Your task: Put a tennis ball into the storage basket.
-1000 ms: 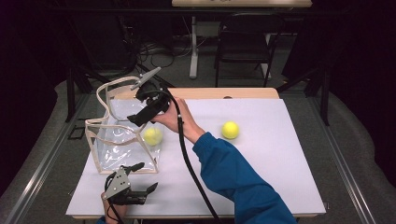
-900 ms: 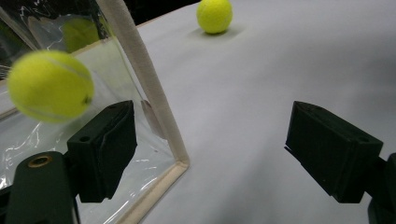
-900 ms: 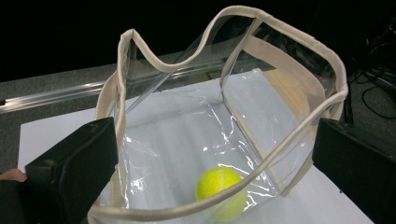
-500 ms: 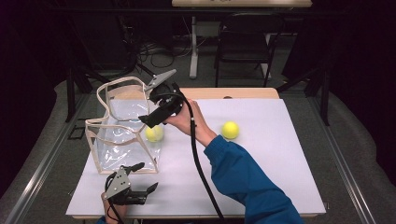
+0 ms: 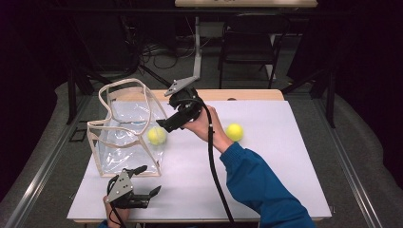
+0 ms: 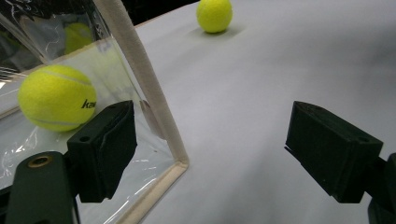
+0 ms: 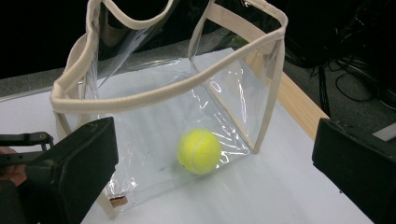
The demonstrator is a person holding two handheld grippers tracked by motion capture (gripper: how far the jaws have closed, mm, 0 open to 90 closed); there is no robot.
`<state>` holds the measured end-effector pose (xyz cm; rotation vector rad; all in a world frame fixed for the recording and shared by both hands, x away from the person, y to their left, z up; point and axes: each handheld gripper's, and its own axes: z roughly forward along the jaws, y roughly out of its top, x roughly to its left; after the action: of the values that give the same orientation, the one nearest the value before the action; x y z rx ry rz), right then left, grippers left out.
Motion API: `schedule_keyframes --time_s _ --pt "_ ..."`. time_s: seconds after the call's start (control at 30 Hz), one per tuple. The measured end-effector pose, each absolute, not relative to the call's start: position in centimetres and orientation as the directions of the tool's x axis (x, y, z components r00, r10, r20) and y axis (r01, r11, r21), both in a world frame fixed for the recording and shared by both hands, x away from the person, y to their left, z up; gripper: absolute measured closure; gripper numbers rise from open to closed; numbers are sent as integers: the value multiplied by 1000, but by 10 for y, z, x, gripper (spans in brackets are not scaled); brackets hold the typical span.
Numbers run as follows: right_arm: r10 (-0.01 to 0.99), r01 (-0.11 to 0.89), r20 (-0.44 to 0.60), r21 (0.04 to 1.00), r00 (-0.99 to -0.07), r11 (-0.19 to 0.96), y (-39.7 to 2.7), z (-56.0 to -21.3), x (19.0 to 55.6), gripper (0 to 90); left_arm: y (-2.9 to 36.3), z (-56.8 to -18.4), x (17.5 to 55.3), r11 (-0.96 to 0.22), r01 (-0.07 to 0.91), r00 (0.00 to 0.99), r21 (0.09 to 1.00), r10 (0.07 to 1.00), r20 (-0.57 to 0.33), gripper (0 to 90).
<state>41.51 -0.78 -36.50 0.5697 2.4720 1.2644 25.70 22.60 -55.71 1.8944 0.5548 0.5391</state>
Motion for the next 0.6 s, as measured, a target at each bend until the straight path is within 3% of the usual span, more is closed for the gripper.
schedule_keyframes --time_s 0.6 --pt "508 230 -84 820 -857 524 -38 -383 409 0 227 -557 257 -346 134 793 929 600 109 158"
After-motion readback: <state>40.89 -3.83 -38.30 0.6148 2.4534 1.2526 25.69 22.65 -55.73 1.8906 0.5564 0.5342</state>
